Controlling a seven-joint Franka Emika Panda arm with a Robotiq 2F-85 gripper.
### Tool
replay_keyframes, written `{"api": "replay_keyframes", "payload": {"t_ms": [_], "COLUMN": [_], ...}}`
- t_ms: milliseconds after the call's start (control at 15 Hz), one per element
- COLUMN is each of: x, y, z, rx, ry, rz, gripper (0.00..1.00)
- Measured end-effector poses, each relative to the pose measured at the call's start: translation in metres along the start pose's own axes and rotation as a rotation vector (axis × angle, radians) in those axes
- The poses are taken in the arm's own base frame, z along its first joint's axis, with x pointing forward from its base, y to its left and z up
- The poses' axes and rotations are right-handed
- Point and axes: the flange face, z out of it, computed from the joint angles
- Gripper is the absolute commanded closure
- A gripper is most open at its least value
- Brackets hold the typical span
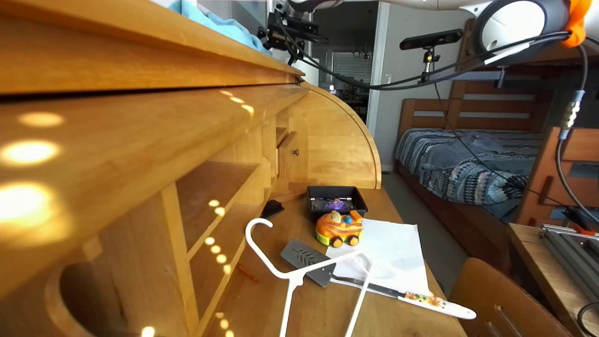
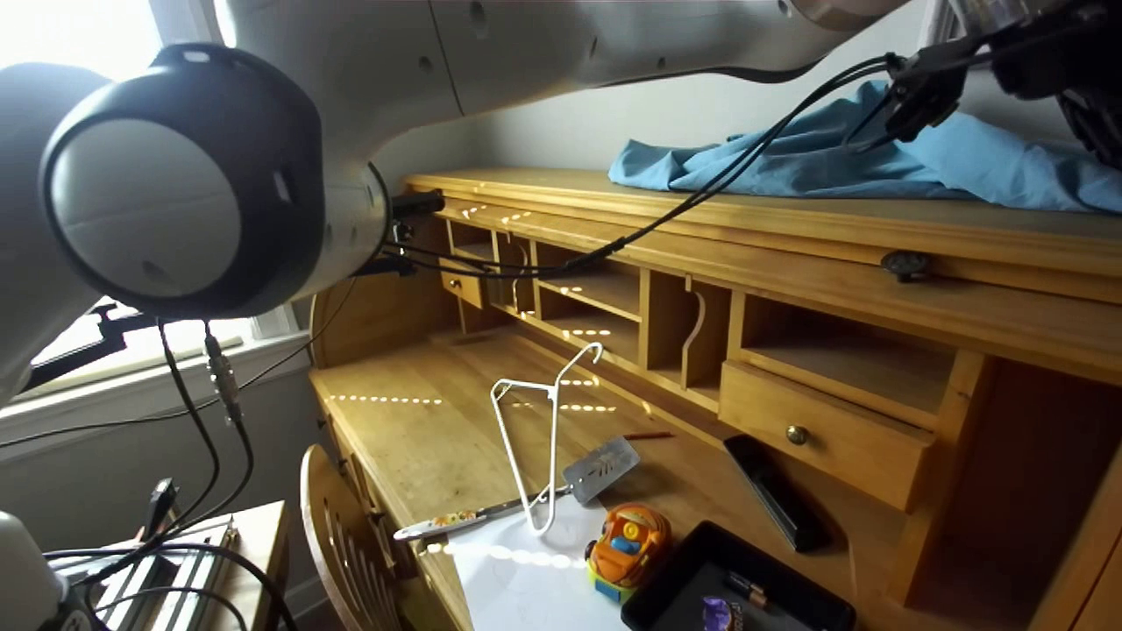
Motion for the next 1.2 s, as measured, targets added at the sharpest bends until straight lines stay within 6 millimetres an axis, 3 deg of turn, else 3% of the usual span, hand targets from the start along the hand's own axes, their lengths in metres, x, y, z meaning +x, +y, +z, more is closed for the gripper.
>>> {"api": "replay_keyframes", "payload": {"t_ms": [667,933,1200], "x": [-0.001,-0.011,-0.022], "y": [-0.009,-0.026,-0.053], "z": [-0.007,-0.02,-0.06], "rx": [0.031,0.039,0.072], "ry": [0.037,0.056,0.096], "rz": [-0.059,-0.182,-0.303], "gripper": [1.0,0.99,0.99]}}
